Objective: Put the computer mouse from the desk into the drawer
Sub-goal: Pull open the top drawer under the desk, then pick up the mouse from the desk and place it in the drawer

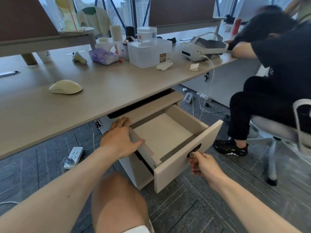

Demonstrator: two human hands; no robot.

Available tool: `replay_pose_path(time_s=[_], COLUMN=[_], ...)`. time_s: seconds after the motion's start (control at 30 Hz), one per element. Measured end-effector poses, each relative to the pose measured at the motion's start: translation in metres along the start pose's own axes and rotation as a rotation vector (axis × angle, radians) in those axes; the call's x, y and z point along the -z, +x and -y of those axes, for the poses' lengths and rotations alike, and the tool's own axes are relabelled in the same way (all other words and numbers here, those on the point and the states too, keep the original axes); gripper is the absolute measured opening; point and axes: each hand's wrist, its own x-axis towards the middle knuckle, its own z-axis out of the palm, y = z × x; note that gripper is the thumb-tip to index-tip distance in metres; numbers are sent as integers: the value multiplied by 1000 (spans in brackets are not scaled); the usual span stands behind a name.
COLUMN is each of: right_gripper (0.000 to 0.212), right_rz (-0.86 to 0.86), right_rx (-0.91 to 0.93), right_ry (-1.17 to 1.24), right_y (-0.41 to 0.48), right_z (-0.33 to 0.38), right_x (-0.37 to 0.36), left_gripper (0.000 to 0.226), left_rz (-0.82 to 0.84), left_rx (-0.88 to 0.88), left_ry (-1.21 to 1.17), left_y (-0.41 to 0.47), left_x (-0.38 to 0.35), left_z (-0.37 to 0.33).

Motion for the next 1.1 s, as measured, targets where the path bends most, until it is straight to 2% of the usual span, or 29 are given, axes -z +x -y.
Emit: replay_pose_path(time_s=[0.33, 0.5, 0.57, 0.7, 0.8, 0.87, 0.97, 1.1], right_gripper=[25, 31, 39, 57, 57, 55, 45, 51], right_rz=[-3, 33, 48, 61, -17, -60, -25, 106], right_rx=[11, -46, -64, 127, 321, 471, 662, 777], right_ry=[27, -58, -268, -1026, -1257, -1304, -1268, -1239], right_y=[-6, -9, -15, -40, -58, -69, -68, -49], right_z=[-1, 1, 8, 52, 107, 143, 182, 206], right_x=[0, 4, 9, 16, 1, -21, -61, -128], left_gripper=[114, 112, 106, 80, 76, 79, 84, 91], left_rz=[21, 124, 126, -28, -181, -240, -209, -106], left_rx=[-8, -3, -27, -275, -341, -260, -38, 222], left_ry=[1, 74, 108, 93, -7, -29, -71, 111], left_y=[0, 2, -1, -16, -14, -7, -2, -14], left_x=[1, 15, 25, 49, 81, 100, 118, 136], left_z=[-1, -3, -11, -33, -23, 3, 63, 145])
